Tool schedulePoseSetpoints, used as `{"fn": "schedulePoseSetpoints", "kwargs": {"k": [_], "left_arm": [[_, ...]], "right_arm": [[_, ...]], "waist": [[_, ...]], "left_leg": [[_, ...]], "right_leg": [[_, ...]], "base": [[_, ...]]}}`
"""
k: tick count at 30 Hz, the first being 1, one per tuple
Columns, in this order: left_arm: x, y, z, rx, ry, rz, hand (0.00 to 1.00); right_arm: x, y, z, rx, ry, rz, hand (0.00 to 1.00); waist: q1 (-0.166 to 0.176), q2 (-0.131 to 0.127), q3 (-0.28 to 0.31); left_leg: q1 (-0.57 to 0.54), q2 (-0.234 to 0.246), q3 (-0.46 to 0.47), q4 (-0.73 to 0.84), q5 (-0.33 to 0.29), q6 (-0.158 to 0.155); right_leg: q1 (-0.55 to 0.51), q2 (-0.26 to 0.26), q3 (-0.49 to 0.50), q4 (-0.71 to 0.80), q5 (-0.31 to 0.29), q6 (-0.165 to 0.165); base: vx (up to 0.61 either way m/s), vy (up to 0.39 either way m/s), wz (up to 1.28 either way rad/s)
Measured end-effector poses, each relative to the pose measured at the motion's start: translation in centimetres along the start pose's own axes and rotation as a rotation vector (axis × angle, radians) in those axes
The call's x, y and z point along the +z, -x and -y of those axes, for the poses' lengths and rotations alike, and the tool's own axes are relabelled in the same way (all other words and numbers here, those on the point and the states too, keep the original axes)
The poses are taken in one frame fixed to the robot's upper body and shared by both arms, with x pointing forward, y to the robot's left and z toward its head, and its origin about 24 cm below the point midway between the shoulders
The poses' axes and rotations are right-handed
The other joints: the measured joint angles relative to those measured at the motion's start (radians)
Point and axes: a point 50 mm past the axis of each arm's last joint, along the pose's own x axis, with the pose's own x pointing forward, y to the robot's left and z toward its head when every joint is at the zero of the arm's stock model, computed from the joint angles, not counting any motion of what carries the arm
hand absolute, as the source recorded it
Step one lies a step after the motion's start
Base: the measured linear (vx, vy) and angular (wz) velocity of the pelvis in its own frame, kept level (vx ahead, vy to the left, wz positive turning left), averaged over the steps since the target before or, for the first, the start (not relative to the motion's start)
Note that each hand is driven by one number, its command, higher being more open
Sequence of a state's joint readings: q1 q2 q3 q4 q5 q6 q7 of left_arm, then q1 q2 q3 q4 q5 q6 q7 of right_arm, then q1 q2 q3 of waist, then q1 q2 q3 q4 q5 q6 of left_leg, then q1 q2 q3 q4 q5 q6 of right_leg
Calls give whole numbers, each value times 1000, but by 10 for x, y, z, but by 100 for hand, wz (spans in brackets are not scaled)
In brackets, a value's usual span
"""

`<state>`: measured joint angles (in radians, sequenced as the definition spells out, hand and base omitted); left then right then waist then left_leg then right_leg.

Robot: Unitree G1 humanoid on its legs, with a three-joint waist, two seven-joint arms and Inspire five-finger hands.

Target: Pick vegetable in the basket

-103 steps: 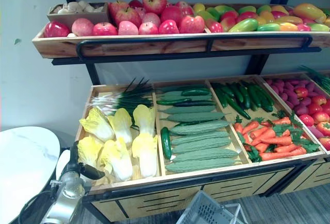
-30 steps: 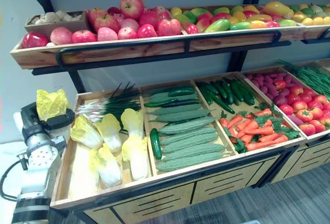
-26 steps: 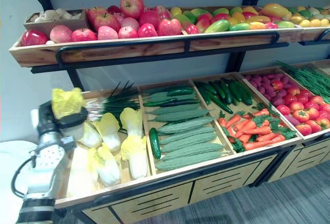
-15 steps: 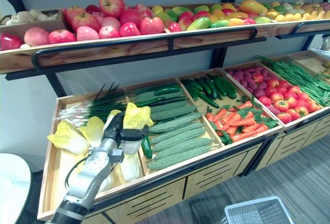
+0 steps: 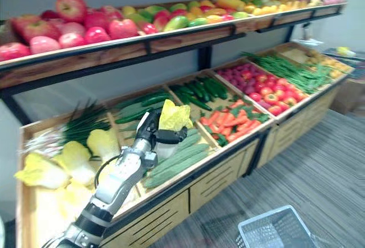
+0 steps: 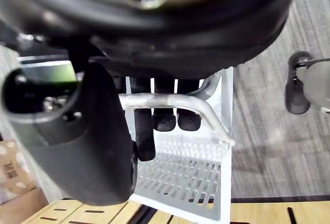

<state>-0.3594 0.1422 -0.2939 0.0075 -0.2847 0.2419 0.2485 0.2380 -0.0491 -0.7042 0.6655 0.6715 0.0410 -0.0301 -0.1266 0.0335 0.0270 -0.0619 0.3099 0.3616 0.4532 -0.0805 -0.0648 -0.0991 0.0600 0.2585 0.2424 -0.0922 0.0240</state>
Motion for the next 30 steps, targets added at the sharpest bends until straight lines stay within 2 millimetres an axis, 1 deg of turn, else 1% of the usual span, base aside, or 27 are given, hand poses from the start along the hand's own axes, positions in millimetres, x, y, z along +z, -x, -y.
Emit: {"fn": "schedulePoseSetpoints", "kwargs": {"k": [1, 2, 3, 4, 5, 6, 7, 8, 9, 11, 12, 13, 14, 15, 16, 17, 18, 19, 20, 22, 23, 25, 26, 28, 30], "left_arm": [[4, 0, 2, -1, 18, 15, 0], [6, 1, 3, -4, 22, 25, 0], [11, 2, 4, -19, 22, 44, 0], [17, 4, 5, -36, 20, 73, 0], [22, 5, 4, -47, 12, 93, 0], [25, 6, 4, -54, 9, 108, 0], [30, 7, 2, -61, 1, 130, 0], [30, 7, -2, -57, -16, 134, 0], [30, 7, -6, -52, -29, 132, 0], [27, 9, -24, -12, -60, 119, 0], [26, 11, -32, 12, -70, 110, 0], [25, 11, -36, 22, -74, 107, 0], [26, 14, -42, 37, -83, 114, 0], [29, 17, -46, 44, -91, 126, 0], [32, 21, -49, 46, -98, 147, 0], [35, 23, -49, 45, -106, 160, 0], [38, 27, -49, 38, -120, 178, 0], [40, 28, -48, 28, -121, 196, 0], [41, 28, -48, 26, -120, 201, 0], [43, 28, -49, 15, -123, 217, 0], [43, 28, -49, 12, -126, 222, 0], [45, 29, -48, -1, -132, 238, 0], [45, 29, -48, -6, -137, 242, 0], [46, 29, -47, -29, -157, 245, 0], [45, 29, -46, -43, -168, 242, 0]], "right_arm": [[11, 0, -7, 31, 3, 43, 0], [17, -1, -11, 47, 8, 65, 0], [28, -2, -18, 76, 23, 98, 0], [38, -3, -23, 99, 32, 125, 0], [40, -4, -27, 113, 25, 133, 0], [44, -3, -30, 125, 14, 145, 0], [50, -2, -35, 147, 1, 169, 0], [52, -1, -41, 169, -9, 179, 0], [51, 0, -45, 184, 0, 178, 0], [49, 5, -62, 252, 41, 176, 0], [50, 8, -67, 277, 69, 177, 0], [52, 9, -68, 285, 75, 180, 0], [55, 12, -70, 300, 83, 186, 0], [57, 14, -72, 314, 90, 189, 0], [59, 17, -72, 326, 106, 192, 0], [61, 18, -72, 331, 114, 194, 0], [66, 20, -73, 335, 157, 209, 0], [73, 21, -74, 343, 189, 229, 0], [77, 22, -75, 347, 212, 240, 0], [98, 27, -85, 396, 289, 283, 0], [104, 29, -88, 415, 312, 298, 0], [133, 43, -105, 500, 435, 392, 0], [141, 47, -110, 527, 471, 413, 0], [167, 64, -129, 638, 623, 487, 0], [178, 73, -140, 697, 704, 527, 0]], "waist": [[13, 5, 13], [20, 8, 17], [29, 10, 18], [32, 12, 21], [31, 0, 25], [31, -4, 28], [27, -3, 30], [27, -5, 32], [28, -11, 35], [40, -27, 48], [45, -28, 49], [47, -28, 50], [61, -26, 55], [70, -25, 59], [73, -26, 60], [73, -29, 61], [75, -24, 58], [88, -15, 52], [93, -10, 48], [100, -1, 43], [100, -1, 43], [98, -1, 42], [97, -1, 42], [92, -4, 33], [89, -9, 22]], "left_leg": [[-34, -3, -112, 95, -22, 4], [-40, -14, -155, 113, -57, -4], [-36, -64, -226, 70, -95, -8], [-21, -92, -250, -8, -87, 7], [9, -97, -247, -52, -92, -10], [28, -101, -237, -86, -98, -19], [40, -104, -225, -138, -111, -40], [52, -110, -205, -180, -119, -52], [59, -114, -196, -193, -121, -56], [82, -130, -146, -203, -122, -55], [91, -135, -125, -203, -126, -47], [95, -139, -118, -203, -129, -42], [107, -148, -92, -204, -133, -34], [115, -151, -74, -202, -140, -25], [116, -158, -73, -200, -145, -21], [118, -163, -75, -199, -148, -22], [119, -162, -75, -191, -157, -22], [113, -157, -76, -181, -162, -22], [113, -156, -75, -181, -162, -22], [113, -152, -75, -187, -162, -22], [113, -151, -75, -189, -162, -23], [115, -151, -77, -199, -161, -23], [115, -152, -78, -201, -161, -24], [116, -155, -79, -208, -159, -26], [118, -156, -79, -217, -156, -28]], "right_leg": [[3, 13, 44, 9, -7, -20], [2, 21, 65, 14, -7, -23], [-5, 30, 96, 27, -7, -22], [-21, 45, 117, 52, -11, -9], [-31, 46, 126, 73, -20, 1], [-41, 46, 130, 82, -23, 7], [-66, 46, 132, 93, -23, 19], [-83, 45, 142, 101, -19, 31], [-89, 44, 151, 102, -16, 39], [-91, 35, 189, 89, -1, 63], [-90, 20, 191, 74, 5, 73], [-88, 10, 187, 64, 1, 79], [-90, -35, 112, 44, -1, 75], [-89, -70, 53, 35, 2, 78], [-82, -96, 18, 28, 22, 86], [-78, -101, 17, 24, 34, 94], [-70, -102, 15, 6, 49, 94], [-61, -102, 14, -25, 69, 99], [-56, -103, 14, -43, 81, 101], [-31, -104, 10, -99, 113, 102], [-28, -104, 8, -107, 116, 102], [-22, -104, 1, -121, 122, 103], [-22, -104, 0, -122, 122, 103], [-24, -104, -4, -122, 122, 104], [-25, -104, -5, -122, 122, 104]], "base": [[-29, 49, -104], [-29, 115, -116], [-13, 159, -97], [16, 161, -81], [38, 109, -44], [27, 78, -17], [-1, 87, -14], [-23, 100, -17], [-37, 118, -36], [-63, 127, -60], [-80, 126, -50], [-98, 138, -46], [-99, 153, -46], [-98, 161, -42], [-74, 134, -17], [-61, 104, 2], [-2, 76, 1], [45, 70, -4], [79, 82, -5], [70, 58, -1], [44, 28, 4], [31, 18, 4], [0, 0, 0], [0, 0, 0], [0, 0, 0]]}}
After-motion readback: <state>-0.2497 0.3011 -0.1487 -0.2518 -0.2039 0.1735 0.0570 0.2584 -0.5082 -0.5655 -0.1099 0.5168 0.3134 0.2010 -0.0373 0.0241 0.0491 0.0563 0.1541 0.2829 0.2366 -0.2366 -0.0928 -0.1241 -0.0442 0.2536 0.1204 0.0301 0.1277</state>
